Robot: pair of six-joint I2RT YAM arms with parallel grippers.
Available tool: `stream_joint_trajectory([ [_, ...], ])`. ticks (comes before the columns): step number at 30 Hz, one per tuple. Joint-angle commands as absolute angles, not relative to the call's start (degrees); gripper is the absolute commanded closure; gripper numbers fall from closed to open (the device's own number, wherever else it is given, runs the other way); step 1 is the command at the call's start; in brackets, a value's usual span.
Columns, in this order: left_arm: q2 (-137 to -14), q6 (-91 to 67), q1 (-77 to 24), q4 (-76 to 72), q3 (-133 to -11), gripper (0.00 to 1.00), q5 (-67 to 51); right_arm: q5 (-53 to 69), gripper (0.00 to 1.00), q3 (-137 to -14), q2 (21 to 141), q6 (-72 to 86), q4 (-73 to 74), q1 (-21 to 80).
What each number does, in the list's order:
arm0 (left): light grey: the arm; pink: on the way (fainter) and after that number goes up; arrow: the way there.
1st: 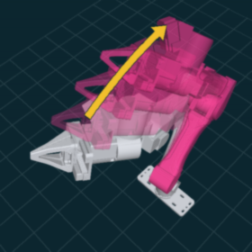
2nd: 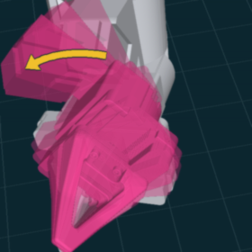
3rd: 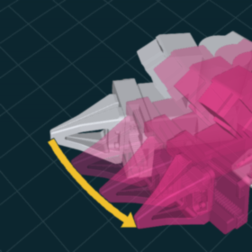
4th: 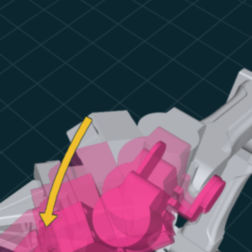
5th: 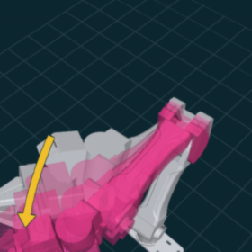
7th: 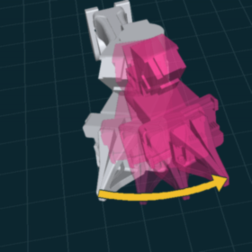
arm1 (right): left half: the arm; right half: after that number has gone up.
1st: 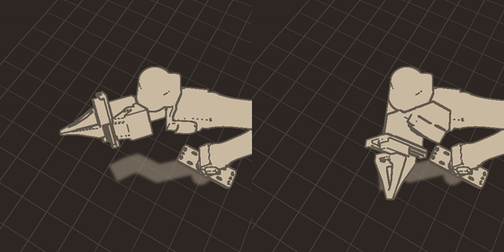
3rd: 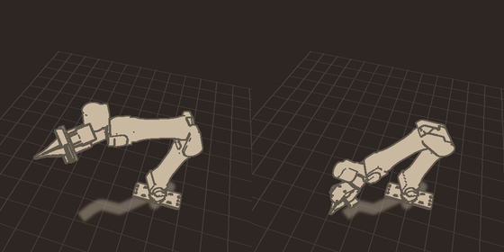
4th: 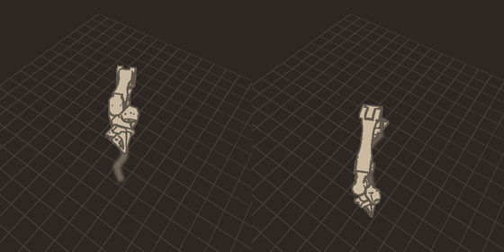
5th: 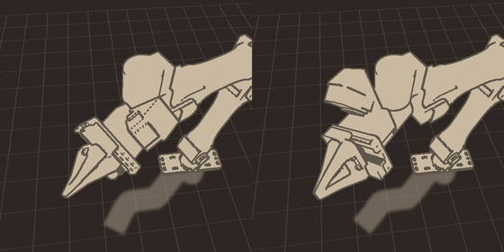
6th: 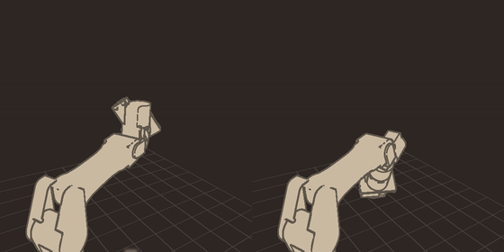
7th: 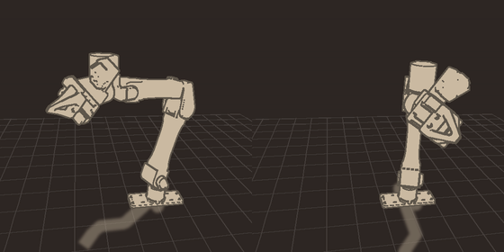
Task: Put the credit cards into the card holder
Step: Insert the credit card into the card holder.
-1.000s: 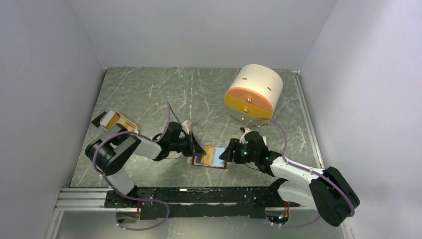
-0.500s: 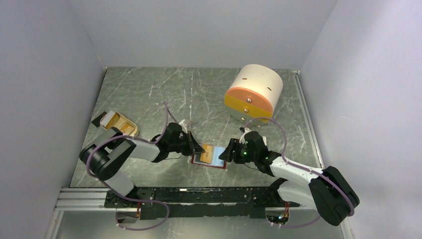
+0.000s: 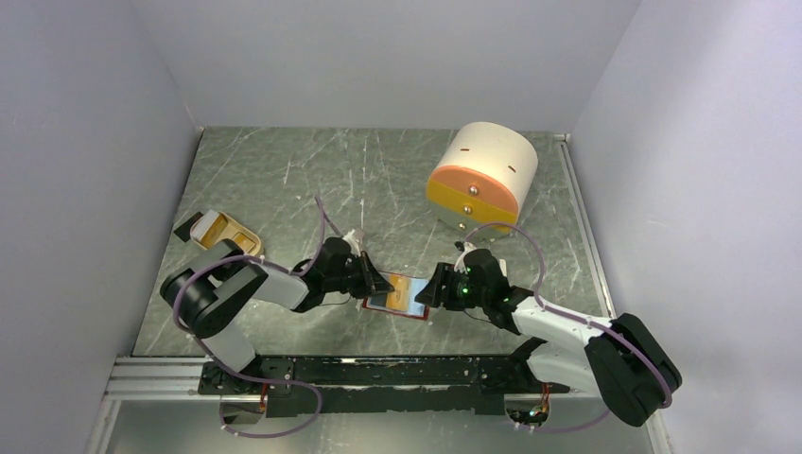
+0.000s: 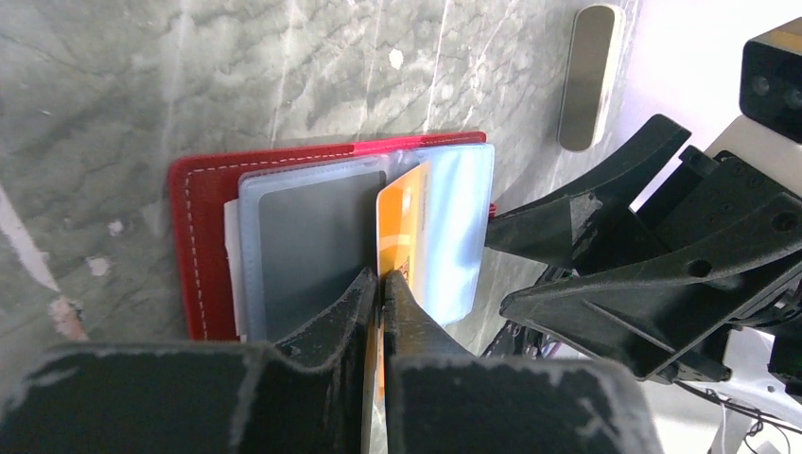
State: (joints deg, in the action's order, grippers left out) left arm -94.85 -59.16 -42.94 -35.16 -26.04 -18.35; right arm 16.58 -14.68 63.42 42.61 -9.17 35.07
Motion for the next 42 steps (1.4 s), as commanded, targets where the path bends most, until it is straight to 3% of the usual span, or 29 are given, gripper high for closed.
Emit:
stream_joint_trajectory([
  [1,-97.25,-62.05,-44.66,-40.93,-24.83,0.91,-18.59,15.88,0.42,-14.62,63.09,42.19,-7.18,35.34],
  [3,-97.61,-61.93,-45.11,-40.28,-25.43,0.89,-18.53,15.84,0.42,-15.0,63.02,42.19,-6.62,35.42],
  [10,-93.96,-62.45,-46.06,-39.56,-24.06,0.64,-17.9,14.62,0.42,-15.64,60.71,42.31,-4.15,35.42],
  [16,-86.95,-59.87,-45.97,-29.0,-26.19,0.54,-15.2,15.05,0.42,-16.9,58.37,43.65,-1.78,35.42],
  [21,-86.18,-57.42,-46.07,-21.46,-29.62,0.56,-14.4,14.84,0.42,-18.74,56.41,44.57,0.16,35.64],
  [25,-88.63,-57.05,-46.05,-23.63,-29.93,0.56,-16.16,14.5,0.42,-20.11,55.71,44.9,0.68,35.73],
  [28,-91.34,-56.24,-46.05,-23.99,-31.29,0.65,-18.01,14.44,0.42,-20.11,55.72,45.16,0.31,35.77],
  [31,-93.22,-55.61,-46.34,-23.69,-32.78,0.8,-19.06,14.58,0.42,-20.01,55.77,45.19,0.38,35.82],
  [35,-93.96,-54.39,-47.43,-21.63,-35.03,0.91,-17.65,14.13,0.42,-19.68,55.25,44.94,0.45,35.79],
  [42,-95.98,-54.04,-48.33,-21.52,-36.51,0.91,-18.11,12.79,0.42,-18.25,57.48,44.34,-2.01,35.73],
])
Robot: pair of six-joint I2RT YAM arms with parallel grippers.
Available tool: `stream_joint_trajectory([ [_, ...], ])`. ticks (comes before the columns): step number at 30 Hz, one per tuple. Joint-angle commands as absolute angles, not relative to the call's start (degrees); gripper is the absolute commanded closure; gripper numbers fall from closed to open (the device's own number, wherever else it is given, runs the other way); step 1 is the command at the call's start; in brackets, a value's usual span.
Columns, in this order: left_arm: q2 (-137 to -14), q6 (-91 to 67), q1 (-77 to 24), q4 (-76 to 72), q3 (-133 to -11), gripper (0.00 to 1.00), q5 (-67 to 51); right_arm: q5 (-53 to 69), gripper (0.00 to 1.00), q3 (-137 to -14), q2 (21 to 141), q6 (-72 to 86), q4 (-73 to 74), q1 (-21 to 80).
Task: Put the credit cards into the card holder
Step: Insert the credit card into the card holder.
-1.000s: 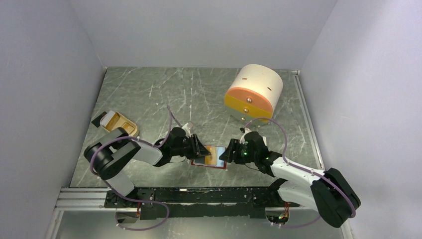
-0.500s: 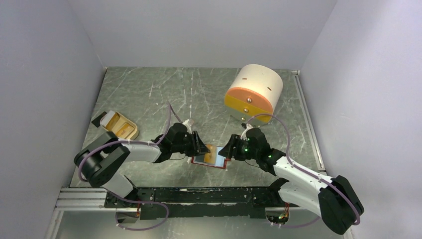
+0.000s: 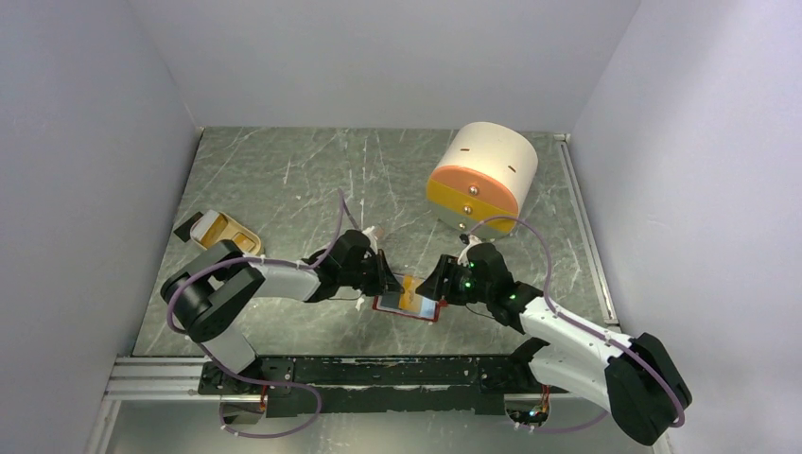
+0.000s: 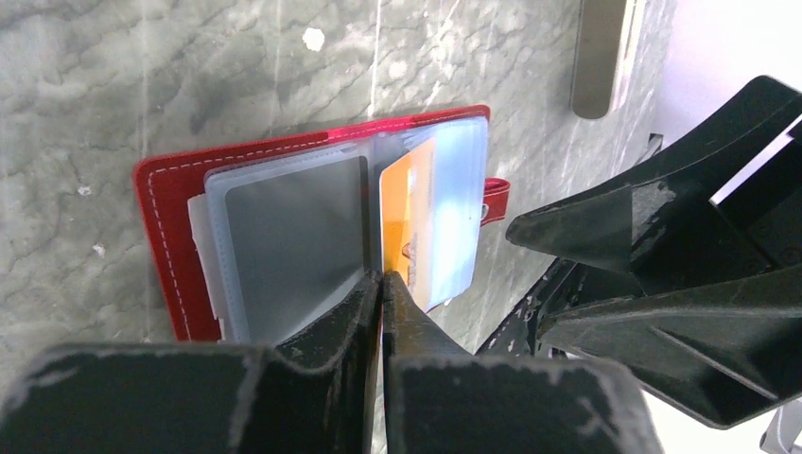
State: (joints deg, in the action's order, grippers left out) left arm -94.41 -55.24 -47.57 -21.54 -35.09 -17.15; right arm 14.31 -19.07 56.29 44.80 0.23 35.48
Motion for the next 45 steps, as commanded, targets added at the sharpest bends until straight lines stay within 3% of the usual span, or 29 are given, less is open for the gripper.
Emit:
stream_joint_trajectory([
  [1,-96.24,-54.01,-48.46,-21.37,-36.7,0.91,-18.08,12.68,0.42,-18.2,58.32,44.26,-2.44,35.78],
  [10,-98.39,-53.79,-49.39,-19.83,-38.49,0.91,-17.58,6.8,0.44,-18.92,60.82,42.07,0.2,35.75],
  [20,-99.58,-53.38,-49.57,-19.19,-39.68,0.91,-17.94,2.46,0.61,-18.75,63.21,40.76,1.66,35.77],
  [45,-102.27,-60.01,-51.41,-29.91,-39.33,0.91,-24.19,6.59,0.66,-15.63,64.01,41.87,-5.72,35.77],
])
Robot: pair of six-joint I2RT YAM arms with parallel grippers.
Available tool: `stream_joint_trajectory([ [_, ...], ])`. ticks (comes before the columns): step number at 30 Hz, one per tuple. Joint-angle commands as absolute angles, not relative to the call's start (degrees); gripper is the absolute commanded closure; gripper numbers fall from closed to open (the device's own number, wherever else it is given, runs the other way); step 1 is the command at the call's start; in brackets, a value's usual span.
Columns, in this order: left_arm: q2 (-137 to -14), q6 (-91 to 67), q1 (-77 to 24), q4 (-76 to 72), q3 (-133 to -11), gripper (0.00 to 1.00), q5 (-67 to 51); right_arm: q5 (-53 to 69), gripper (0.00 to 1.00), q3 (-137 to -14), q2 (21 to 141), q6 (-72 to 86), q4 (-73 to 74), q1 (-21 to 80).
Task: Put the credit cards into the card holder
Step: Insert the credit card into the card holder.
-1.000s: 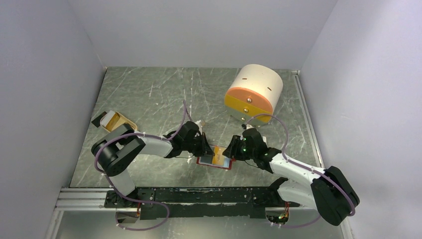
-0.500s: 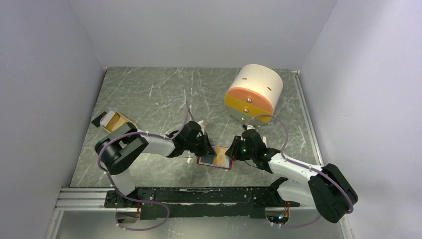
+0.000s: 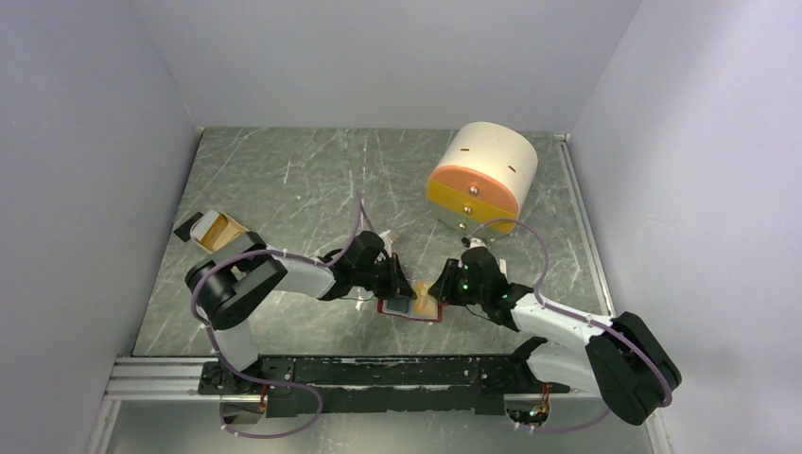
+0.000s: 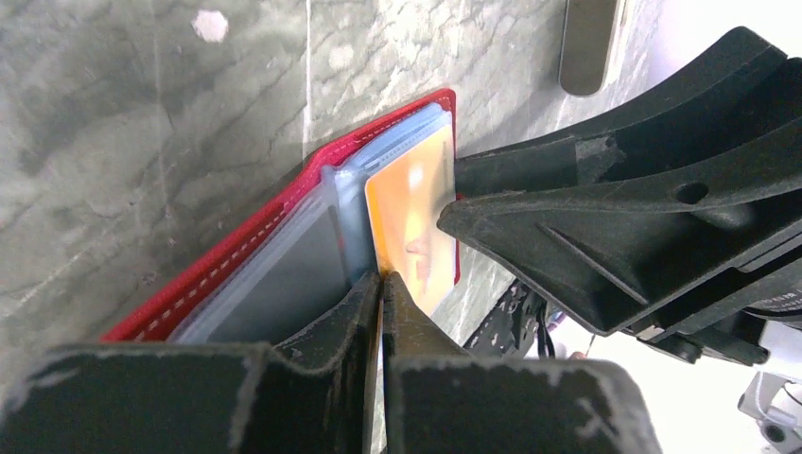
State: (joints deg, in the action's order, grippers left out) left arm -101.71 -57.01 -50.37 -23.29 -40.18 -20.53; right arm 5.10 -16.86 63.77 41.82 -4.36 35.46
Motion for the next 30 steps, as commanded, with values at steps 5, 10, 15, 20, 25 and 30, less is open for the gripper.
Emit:
stream_joint_trajectory([
  [5,-99.12,-61.9,-51.42,-27.94,-36.39,0.88,-21.93,7.51,0.66,-16.55,64.2,40.81,-5.93,35.78],
  [10,-95.17,-61.64,-51.18,-21.61,-36.21,0.8,-18.68,8.04,0.66,-18.69,64.05,39.6,-4.6,35.77],
  [15,-91.79,-61.2,-50.87,-18.31,-36.65,0.76,-16.42,7.01,0.59,-20.74,61.45,39.05,0.35,35.79],
  [20,-88.25,-59.6,-48.99,-14.45,-35.73,0.81,-14.01,7.54,0.56,-21.87,57.91,39.74,3.99,35.77],
  [25,-88.99,-58.29,-47.21,-17.77,-35.24,0.9,-17.8,8.91,0.56,-21.62,58.28,40.91,3.22,35.77],
  [30,-91.81,-57.19,-46.46,-18.47,-36.37,0.91,-20.37,9.83,0.55,-21.41,61.72,41.8,1.76,35.77],
])
